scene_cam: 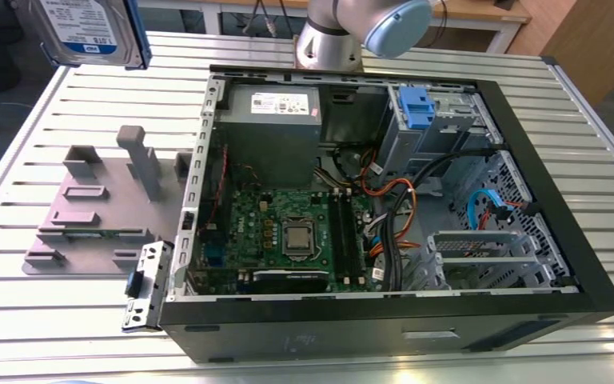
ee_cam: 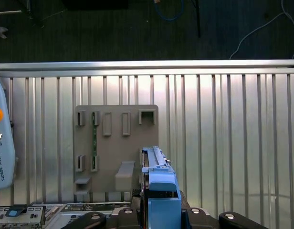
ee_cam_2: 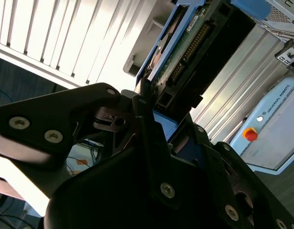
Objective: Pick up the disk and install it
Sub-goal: 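Pick up the disk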
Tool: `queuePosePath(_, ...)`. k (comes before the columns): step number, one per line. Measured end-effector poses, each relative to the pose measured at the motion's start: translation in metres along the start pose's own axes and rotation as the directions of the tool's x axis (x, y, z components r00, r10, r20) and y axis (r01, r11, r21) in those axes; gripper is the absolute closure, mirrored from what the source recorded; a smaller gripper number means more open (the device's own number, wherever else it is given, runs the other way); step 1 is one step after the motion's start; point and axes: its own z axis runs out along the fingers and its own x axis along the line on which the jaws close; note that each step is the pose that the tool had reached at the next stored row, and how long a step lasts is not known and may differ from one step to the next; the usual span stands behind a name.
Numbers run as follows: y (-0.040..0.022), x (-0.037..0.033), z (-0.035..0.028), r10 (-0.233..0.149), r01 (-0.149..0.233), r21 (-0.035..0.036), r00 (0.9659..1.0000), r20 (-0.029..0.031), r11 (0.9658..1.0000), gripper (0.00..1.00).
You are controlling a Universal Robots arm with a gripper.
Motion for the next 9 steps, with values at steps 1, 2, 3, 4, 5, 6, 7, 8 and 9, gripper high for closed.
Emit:
queuePosePath(1,-0.0004,0.0000,0.0000,0.000,0.000,0.0000,1.0000,0.0000,1.0000,0.64)
queuePosePath(2,-0.0011,0.0000,0.0000,0.000,0.000,0.0000,1.0000,0.0001,1.0000,0.64)
queuePosePath(3,-0.0015,-0.0001,0.0000,0.000,0.000,0.0000,1.0000,0.0000,1.0000,0.64)
queuePosePath(4,-0.0019,-0.0001,0.0000,0.000,0.000,0.0000,1.0000,0.0001,1.0000,0.64)
queuePosePath(5,-0.0023,-0.0001,0.0000,0.000,0.000,0.0000,1.0000,0.0001,1.0000,0.64)
queuePosePath(6,-0.0026,-0.0001,0.0000,0.000,0.000,0.0000,1.0000,0.0000,1.0000,0.64)
queuePosePath(7,-0.0030,-0.0001,0.0000,0.000,0.000,0.0000,1.0000,0.0000,1.0000,0.64)
queuePosePath(8,-0.0033,-0.0001,0.0000,0.000,0.000,0.0000,1.0000,0.0000,1.0000,0.64)
queuePosePath(9,-0.0037,-0.0001,0.0000,0.000,0.000,0.0000,1.0000,0.0000,1.0000,0.64)
